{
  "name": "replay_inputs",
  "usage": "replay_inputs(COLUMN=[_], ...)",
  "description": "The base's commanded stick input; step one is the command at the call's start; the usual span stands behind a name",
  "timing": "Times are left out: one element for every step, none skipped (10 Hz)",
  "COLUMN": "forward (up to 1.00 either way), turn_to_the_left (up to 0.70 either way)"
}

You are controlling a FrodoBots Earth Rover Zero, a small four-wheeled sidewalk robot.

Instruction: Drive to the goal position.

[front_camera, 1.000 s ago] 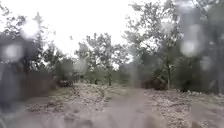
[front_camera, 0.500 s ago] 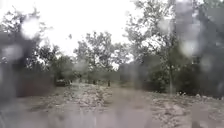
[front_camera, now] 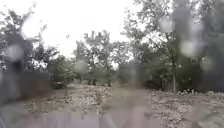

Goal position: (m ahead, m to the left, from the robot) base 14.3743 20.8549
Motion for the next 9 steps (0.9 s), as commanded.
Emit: replay_inputs(forward=[0.7,0.7,0.7,0.7,0.7,0.7,0.7,0.7,0.7], turn_to_the_left=[0.0,0.0,0.0,0.0,0.0,0.0,0.0,0.0,0.0])
